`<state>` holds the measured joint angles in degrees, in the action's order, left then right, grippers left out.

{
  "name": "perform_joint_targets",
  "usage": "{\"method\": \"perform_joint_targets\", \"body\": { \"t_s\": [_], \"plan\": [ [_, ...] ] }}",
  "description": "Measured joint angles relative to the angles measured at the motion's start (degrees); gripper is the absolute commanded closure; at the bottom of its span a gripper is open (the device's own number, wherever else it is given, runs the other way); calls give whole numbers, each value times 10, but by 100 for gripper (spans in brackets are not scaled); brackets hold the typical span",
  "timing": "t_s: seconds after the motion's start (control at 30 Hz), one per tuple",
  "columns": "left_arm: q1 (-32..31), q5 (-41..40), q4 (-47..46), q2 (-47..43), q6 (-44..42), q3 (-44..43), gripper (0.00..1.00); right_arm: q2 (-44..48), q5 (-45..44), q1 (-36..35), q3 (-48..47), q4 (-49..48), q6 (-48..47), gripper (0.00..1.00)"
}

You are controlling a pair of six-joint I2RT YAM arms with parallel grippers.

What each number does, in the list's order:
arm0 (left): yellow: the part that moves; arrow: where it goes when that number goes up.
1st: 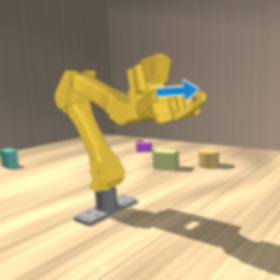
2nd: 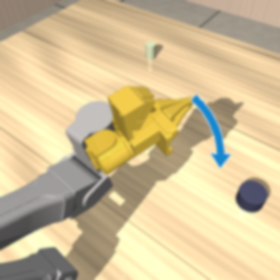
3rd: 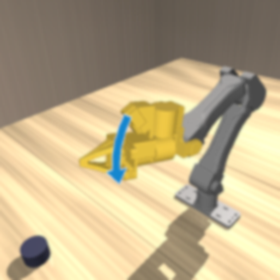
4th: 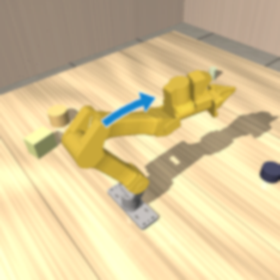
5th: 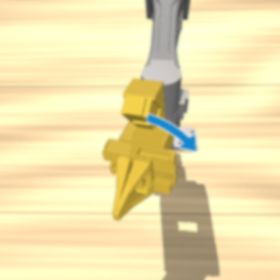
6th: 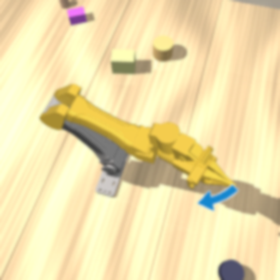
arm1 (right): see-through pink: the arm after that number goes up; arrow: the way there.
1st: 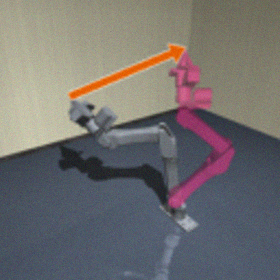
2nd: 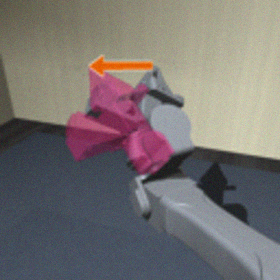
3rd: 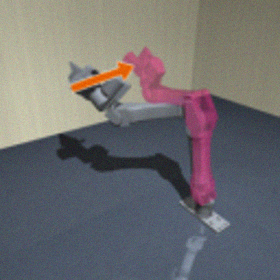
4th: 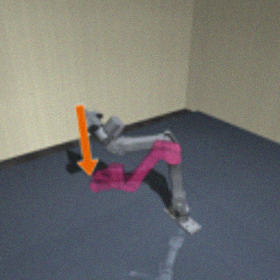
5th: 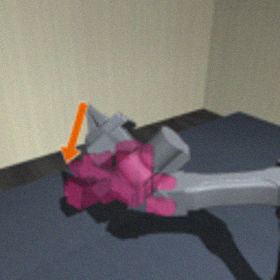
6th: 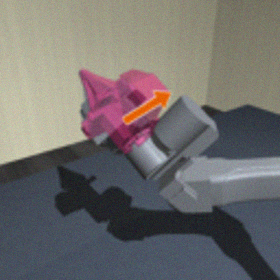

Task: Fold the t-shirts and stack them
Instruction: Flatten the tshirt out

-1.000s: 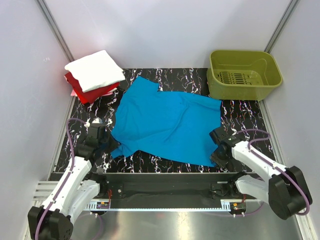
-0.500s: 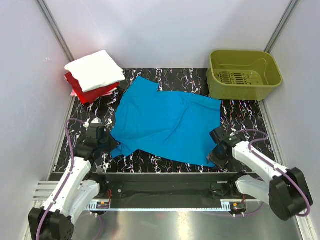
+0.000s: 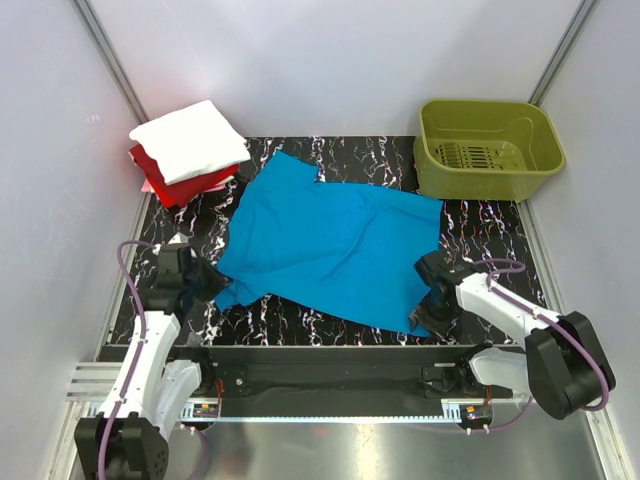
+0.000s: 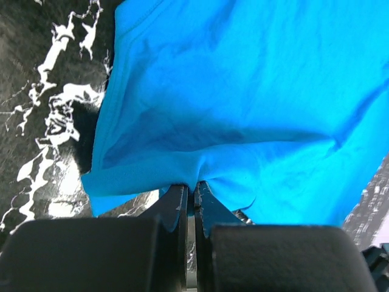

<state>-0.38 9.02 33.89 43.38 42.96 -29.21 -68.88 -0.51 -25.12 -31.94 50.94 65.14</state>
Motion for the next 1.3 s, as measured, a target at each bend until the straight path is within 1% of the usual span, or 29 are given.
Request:
{"method": "perform_joint_targets", "body": {
  "t_s": [0.13,0.17,0.37,0.5,0.53,0.6,0.77,0.9,1.0,1.17,1.3],
  "plan": [
    [29,27,-15,11,-7,0,100,5,-1,0,0,0,0,52],
    [33,32,-18,16,-8,0,100,7,-1,0,0,0,0,55],
    [38,49,-25,21,-12,1,100,-10,-18,0,-9,0,0,64],
    [39,53,-28,21,-12,1,100,-26,-26,-2,-20,-2,-4,79],
    [39,54,-28,21,-12,1,100,-26,-30,-3,-21,-2,-4,89],
    [39,55,-28,21,-12,1,100,-26,-33,-5,-21,-1,-7,99],
    [39,68,-36,21,-15,1,100,-19,-34,-7,-21,-1,-9,100],
    [32,90,-39,28,-16,1,100,28,-40,-7,-24,10,-11,100],
    [-2,97,-30,38,-16,1,100,90,-59,-7,-49,46,-12,100],
    [-76,97,12,23,-14,-2,100,175,-89,-7,-118,90,-8,100],
    [-121,96,61,5,-14,-14,100,226,-110,-7,-125,132,8,100]
  ]
}}
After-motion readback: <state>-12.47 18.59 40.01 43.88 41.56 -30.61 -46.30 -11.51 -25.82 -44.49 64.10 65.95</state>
